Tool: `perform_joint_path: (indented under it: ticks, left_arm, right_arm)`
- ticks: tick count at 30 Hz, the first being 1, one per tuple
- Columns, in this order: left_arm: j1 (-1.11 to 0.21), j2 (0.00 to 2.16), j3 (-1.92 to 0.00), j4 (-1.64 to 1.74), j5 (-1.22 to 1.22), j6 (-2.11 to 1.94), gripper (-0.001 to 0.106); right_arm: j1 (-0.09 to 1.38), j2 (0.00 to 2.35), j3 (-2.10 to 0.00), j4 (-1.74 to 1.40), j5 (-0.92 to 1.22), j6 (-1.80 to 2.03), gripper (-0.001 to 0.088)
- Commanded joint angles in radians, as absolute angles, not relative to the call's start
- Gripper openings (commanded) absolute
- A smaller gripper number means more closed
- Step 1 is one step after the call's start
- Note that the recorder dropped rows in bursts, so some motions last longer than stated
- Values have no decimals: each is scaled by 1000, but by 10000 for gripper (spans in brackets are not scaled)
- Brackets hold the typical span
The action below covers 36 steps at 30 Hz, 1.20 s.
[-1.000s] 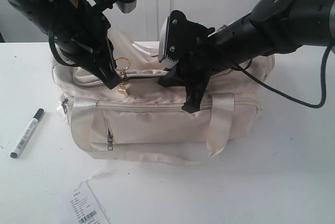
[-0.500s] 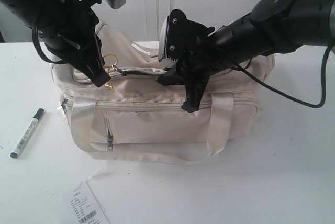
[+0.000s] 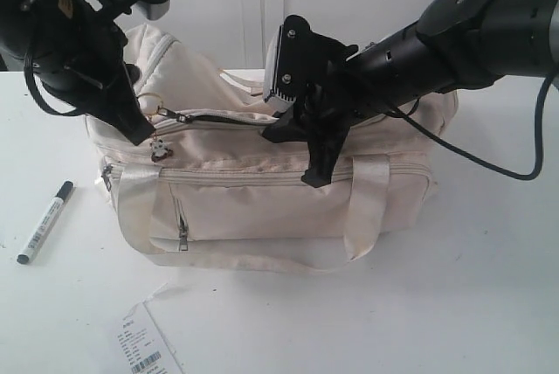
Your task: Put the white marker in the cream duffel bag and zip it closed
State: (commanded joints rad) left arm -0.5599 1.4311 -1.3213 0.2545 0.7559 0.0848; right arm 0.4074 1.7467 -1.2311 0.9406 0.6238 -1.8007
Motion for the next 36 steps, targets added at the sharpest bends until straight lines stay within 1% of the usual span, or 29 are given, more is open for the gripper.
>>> perform_joint_path:
  ticks: [31,36]
  left_arm:
    - [-558,1408,-1316,307,815,85,0]
    - [-524,1408,-1316,303,823,85,0]
  right_arm:
    - [407,1747,-1231,941,619,-1790,0]
    - [407,1747,-1231,941,619,-1790,0]
